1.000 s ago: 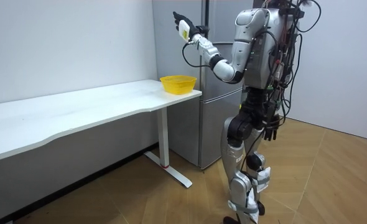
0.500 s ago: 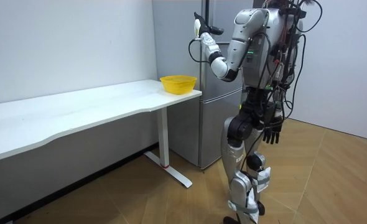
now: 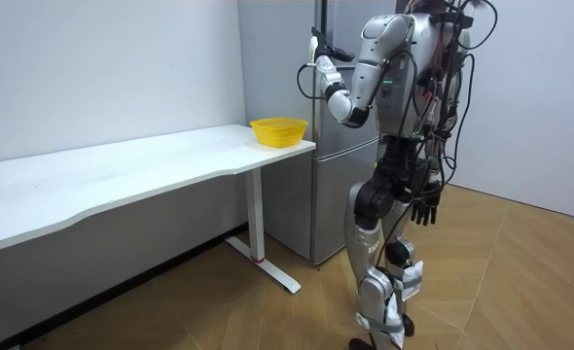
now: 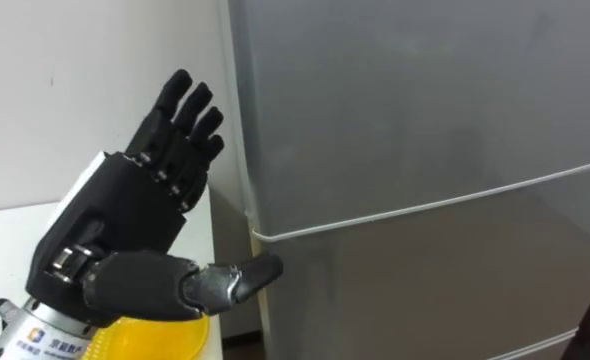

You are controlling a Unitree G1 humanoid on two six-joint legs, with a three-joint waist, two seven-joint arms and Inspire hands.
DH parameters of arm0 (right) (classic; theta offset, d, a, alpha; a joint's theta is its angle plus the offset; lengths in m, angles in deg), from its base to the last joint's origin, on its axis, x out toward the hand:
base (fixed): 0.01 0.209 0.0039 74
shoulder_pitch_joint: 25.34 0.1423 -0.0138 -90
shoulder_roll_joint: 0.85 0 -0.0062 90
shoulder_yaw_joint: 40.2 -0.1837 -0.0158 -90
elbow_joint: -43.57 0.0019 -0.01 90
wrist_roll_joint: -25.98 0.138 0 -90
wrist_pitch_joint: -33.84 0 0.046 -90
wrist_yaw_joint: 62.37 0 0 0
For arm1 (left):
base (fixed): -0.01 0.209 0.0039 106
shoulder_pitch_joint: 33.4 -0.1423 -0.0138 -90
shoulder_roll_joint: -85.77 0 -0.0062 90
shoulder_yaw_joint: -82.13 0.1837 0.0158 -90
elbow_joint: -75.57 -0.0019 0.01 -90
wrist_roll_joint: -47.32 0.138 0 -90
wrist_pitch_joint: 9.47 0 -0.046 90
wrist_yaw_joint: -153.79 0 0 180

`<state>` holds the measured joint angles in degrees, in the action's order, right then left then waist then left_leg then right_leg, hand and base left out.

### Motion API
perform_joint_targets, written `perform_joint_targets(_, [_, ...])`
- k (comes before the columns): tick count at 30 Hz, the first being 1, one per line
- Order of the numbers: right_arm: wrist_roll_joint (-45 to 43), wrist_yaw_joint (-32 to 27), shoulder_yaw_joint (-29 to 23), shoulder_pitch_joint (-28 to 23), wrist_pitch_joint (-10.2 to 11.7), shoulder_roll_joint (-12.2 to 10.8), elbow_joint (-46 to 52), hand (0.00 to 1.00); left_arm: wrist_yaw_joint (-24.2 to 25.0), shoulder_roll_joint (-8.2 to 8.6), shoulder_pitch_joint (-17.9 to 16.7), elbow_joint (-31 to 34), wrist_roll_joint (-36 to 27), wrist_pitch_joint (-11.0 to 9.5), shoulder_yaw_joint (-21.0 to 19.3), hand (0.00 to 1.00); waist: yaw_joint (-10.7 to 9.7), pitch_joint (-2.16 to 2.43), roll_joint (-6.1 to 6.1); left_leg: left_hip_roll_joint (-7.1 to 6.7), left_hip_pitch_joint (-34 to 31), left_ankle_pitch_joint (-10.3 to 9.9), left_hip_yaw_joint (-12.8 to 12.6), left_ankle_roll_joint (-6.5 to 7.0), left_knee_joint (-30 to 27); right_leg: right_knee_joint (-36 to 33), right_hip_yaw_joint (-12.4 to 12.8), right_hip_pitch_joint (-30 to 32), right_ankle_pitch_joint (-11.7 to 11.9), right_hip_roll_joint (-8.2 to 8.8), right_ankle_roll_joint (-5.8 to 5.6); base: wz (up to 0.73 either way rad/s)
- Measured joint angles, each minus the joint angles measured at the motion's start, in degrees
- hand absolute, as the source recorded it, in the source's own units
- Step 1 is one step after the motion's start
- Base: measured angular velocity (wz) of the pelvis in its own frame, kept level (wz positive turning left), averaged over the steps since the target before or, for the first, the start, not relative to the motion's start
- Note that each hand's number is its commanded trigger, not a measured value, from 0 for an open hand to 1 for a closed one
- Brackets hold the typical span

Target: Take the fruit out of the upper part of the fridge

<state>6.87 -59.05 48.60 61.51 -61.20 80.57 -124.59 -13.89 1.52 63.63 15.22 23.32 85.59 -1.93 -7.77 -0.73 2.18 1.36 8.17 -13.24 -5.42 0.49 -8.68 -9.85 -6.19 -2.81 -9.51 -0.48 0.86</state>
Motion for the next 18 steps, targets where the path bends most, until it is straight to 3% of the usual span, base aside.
perform_joint_targets(14, [0.5,0.5,2.9,1.4,0.1,1.1,0.3,0.0,4.2,-1.93,0.0,-3.2,-0.2,1.4,2.9,0.02,-0.4,0.18,0.87,0.04,-0.4,0.0,-0.7,0.0,0.0,0.1,0.1,0.1,0.0,0.24,-0.01,0.0])
perform_joint_targets(15, [0.5,0.6,3.0,1.5,0.1,1.3,0.4,0.0,4.2,-1.93,0.0,-3.3,-0.2,1.4,3.1,0.51,-0.3,0.18,0.86,0.04,-0.4,0.0,-0.8,0.0,0.0,0.1,0.1,0.1,0.0,0.24,-0.01,0.0])
perform_joint_targets(17, [0.5,0.6,3.4,1.6,0.1,1.5,0.6,0.0,4.2,-1.94,0.0,-3.3,-0.2,1.4,3.3,1.0,-0.3,0.17,0.84,0.05,-0.5,0.0,-0.8,0.0,0.0,0.1,0.1,0.2,0.0,0.2,-0.01,0.0])
perform_joint_targets(18, [0.5,0.6,3.4,1.7,0.1,1.6,0.6,0.0,4.3,-1.94,0.0,-3.3,-0.2,1.4,3.3,1.0,-0.3,0.17,0.84,0.05,-0.5,0.0,-0.8,0.0,0.0,0.0,0.0,0.3,0.0,0.19,0.0,0.0])
